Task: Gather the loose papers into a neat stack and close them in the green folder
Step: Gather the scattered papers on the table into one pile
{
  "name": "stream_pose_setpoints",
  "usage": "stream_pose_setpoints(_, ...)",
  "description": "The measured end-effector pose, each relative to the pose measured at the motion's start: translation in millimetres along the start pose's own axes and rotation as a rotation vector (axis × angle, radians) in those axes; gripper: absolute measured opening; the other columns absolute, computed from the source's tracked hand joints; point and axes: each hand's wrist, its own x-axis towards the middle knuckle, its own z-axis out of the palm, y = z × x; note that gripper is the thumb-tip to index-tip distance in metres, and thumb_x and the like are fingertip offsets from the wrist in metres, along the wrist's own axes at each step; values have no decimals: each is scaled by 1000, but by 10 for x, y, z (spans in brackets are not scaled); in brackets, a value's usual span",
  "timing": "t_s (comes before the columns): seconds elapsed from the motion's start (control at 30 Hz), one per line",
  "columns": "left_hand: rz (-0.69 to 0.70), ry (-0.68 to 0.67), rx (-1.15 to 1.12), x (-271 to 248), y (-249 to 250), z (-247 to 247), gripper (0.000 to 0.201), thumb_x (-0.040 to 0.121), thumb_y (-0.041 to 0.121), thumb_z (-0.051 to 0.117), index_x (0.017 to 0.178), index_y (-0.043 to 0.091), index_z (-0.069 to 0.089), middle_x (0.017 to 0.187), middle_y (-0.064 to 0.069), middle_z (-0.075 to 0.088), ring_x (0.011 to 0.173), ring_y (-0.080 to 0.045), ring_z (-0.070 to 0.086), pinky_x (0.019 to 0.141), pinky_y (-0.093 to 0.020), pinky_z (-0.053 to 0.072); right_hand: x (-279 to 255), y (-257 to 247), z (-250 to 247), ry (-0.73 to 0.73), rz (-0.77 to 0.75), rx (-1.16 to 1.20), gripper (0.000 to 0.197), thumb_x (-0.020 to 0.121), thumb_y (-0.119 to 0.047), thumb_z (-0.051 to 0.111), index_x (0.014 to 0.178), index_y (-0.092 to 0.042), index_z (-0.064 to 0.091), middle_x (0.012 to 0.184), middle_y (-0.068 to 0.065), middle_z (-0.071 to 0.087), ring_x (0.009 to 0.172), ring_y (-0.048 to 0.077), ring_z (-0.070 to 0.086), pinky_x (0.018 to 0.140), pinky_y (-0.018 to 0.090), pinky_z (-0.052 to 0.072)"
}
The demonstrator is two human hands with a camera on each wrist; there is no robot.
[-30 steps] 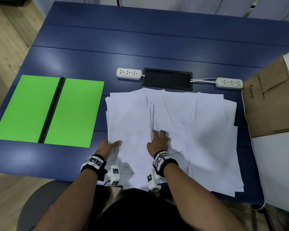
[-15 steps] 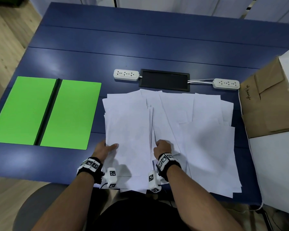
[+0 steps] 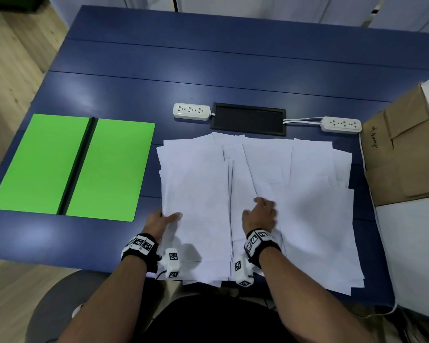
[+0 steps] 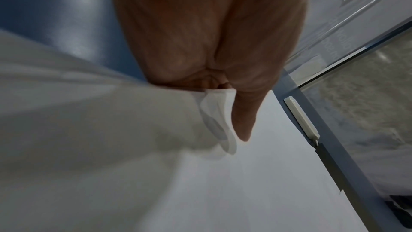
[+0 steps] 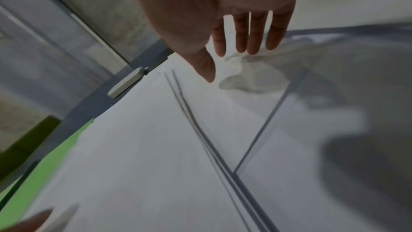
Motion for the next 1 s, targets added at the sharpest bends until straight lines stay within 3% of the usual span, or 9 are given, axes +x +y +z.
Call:
stream_pose_setpoints(0.1, 8, -6, 2, -2, 2, 9, 45, 72, 20, 89, 110, 5, 71, 105, -16, 78, 104, -41, 72, 96, -57, 56, 95, 94, -47, -3, 67, 80, 49, 90, -14, 62, 137, -17, 48, 139, 11, 50, 127, 32, 50, 101, 41, 42)
stream_pose_setpoints(0.2, 12, -15, 2, -45, 43, 51, 33, 80, 10, 83, 110, 3, 71, 105, -19, 77, 103, -41, 72, 96, -55, 56, 141, 189, 17, -108, 23, 186, 39, 89, -4, 59, 127, -7, 57, 126, 12, 63, 113, 30, 62, 82, 18, 44)
stream_pose_setpoints(0.37, 18, -18, -7, -35, 22, 43, 43, 75, 15, 88, 112, 4, 70, 106, -15, 78, 102, -37, 74, 96, -53, 57, -5, 91, 239, -277, -97, 166, 13, 81, 0, 63, 78, -13, 60, 82, 0, 62, 83, 23, 61, 65, 21, 43)
stream_pose_setpoints(0.47, 41, -22, -7, -52, 31, 44, 46, 71, 15, 89, 112, 7, 71, 109, -14, 78, 103, -34, 73, 97, -50, 56, -100, 22, 342, -301, -152, 187, 17, 84, -9, 64, 73, -17, 56, 81, 1, 62, 81, 22, 62, 68, 23, 44)
stream_pose_setpoints(0.53, 60, -31, -5, -61, 40, 47, 50, 64, 21, 88, 110, 7, 72, 108, -13, 78, 102, -34, 73, 97, -50, 56, -107, -7, 301, -246, -85, 198, 5, 88, -11, 58, 90, -15, 56, 88, 3, 61, 84, 23, 60, 71, 25, 43)
stream_pose_setpoints(0.67, 78, -22, -24, -58, 37, 61, 47, 62, 21, 86, 106, 8, 73, 107, -15, 78, 97, -32, 73, 95, -47, 57, -42, 9, 223, -138, 1, 299, 53, 87, 1, 43, 134, -23, 49, 92, 5, 62, 90, 29, 66, 76, 35, 57)
stream_pose_setpoints(0.83, 78, -20, -71, -44, 38, 85, 35, 73, 3, 84, 105, 9, 71, 107, -18, 76, 91, -30, 71, 87, -40, 57, -12, -76, 202, -169, -22, 315, 46, 92, -2, 46, 128, -25, 61, 93, 5, 61, 82, 20, 65, 69, 25, 53)
stream_pose_setpoints(0.93, 65, -18, -48, -35, 36, 67, 29, 82, 0, 78, 110, 2, 70, 105, -19, 77, 85, -28, 72, 77, -34, 58, -2, -130, 230, -122, -46, 307, 43, 97, -11, 45, 138, -20, 55, 113, 11, 70, 105, 30, 67, 89, 34, 55)
stream_pose_setpoints(1.0, 55, -19, -40, -37, 33, 58, 31, 83, 0, 78, 113, -2, 69, 100, -17, 78, 78, -24, 74, 69, -31, 59, 16, -146, 221, -117, -52, 318, 44, 97, -12, 47, 140, -19, 52, 115, 12, 70, 107, 30, 66, 92, 32, 53)
